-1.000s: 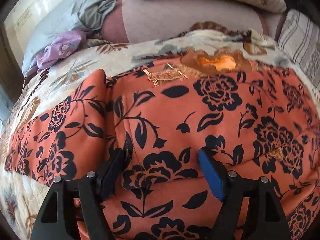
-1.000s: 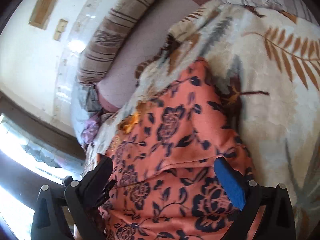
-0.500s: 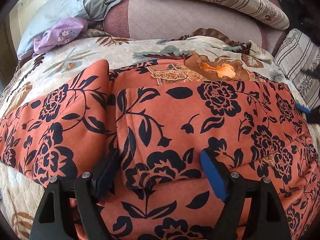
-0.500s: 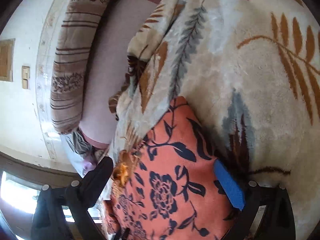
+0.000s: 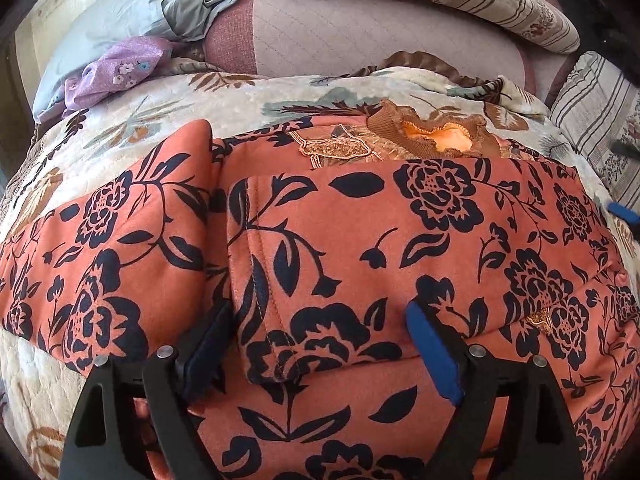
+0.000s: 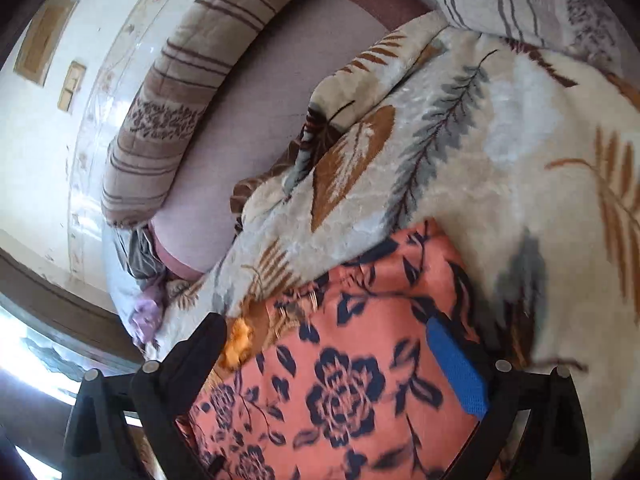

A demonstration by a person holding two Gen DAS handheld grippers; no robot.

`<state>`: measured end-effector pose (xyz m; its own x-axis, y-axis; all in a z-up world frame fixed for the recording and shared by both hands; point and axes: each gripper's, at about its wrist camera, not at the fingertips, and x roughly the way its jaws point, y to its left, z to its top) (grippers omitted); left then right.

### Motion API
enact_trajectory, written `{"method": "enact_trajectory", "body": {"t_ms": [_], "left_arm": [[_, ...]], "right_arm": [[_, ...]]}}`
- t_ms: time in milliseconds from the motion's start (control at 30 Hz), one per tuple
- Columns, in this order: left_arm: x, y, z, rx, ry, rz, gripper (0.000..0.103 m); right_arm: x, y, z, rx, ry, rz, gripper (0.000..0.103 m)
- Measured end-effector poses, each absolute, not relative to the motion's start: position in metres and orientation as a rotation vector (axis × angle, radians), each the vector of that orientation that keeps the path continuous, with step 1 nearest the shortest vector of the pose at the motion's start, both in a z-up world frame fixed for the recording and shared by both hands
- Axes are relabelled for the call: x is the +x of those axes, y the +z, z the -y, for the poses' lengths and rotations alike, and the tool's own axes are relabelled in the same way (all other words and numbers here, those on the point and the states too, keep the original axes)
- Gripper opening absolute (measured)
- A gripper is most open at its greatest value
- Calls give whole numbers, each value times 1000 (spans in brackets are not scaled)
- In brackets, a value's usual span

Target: Fold small clothes

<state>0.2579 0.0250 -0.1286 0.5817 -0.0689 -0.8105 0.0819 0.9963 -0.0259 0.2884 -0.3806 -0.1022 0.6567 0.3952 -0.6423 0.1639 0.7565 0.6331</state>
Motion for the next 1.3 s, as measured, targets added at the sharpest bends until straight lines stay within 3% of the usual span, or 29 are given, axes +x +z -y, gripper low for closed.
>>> {"method": "enact_trajectory", "body": {"t_ms": [300, 467, 767, 1000, 1300], "left_arm": [[249, -124, -34, -40, -98, -901, 89], [185, -81, -48, -53, 78, -594, 89], [160, -7, -14, -35, 153, -440, 89], [159, -37, 13, 29, 117, -462, 89], [164, -46, -33, -111, 200, -526, 89]], "right_arm": [[40, -40, 298, 437, 118, -802, 101], [-49, -19, 279, 346, 154, -744, 101], [-108, 26, 296, 372, 143, -632, 101], [-136, 57, 277, 263, 93, -602, 101], [-149, 104, 237, 146, 90, -534, 101]]}}
